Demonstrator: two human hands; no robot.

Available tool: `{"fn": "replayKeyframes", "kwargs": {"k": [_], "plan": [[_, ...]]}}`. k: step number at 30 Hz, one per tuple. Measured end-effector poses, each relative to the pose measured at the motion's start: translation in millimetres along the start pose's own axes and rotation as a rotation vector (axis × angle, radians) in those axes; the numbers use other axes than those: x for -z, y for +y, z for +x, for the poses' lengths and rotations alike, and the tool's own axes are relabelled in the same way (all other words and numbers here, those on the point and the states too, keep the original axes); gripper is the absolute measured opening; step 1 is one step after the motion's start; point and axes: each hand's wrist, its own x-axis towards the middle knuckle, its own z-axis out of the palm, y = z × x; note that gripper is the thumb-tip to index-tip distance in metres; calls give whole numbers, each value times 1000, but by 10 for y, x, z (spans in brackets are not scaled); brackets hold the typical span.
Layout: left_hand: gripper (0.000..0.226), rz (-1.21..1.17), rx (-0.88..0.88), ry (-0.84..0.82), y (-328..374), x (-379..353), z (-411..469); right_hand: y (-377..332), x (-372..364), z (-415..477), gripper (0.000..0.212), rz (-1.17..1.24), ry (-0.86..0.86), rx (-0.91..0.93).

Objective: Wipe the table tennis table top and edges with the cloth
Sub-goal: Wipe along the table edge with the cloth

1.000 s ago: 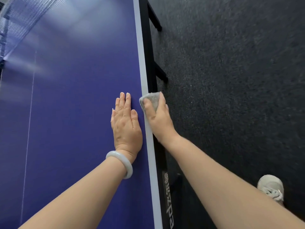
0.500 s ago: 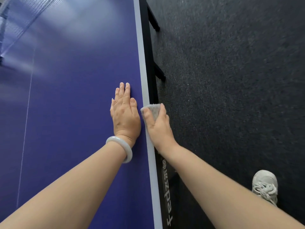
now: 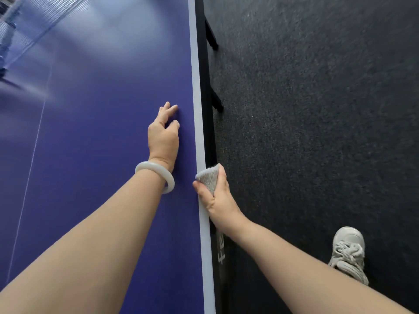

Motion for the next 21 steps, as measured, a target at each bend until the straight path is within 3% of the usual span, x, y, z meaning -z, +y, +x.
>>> {"fn": "replayKeyframes", "kwargs": {"k": [4, 10, 13, 17, 21], "plan": [[48, 231, -167, -81, -171, 106, -830, -22, 15, 9, 91, 0, 34, 11], [53, 495, -258, -151, -573, 328, -1960, -41, 32, 6, 85, 20, 14, 17], [56, 561, -251, -139, -609, 289, -2089, -40, -13, -22, 79, 62, 48, 25], [55, 569, -248, -127, -603, 278, -2077, 101, -170, -394, 86, 90, 132, 22], [52, 542, -243, -107, -624, 272, -2055, 479, -215, -1154, 93, 143, -10, -29]]}}
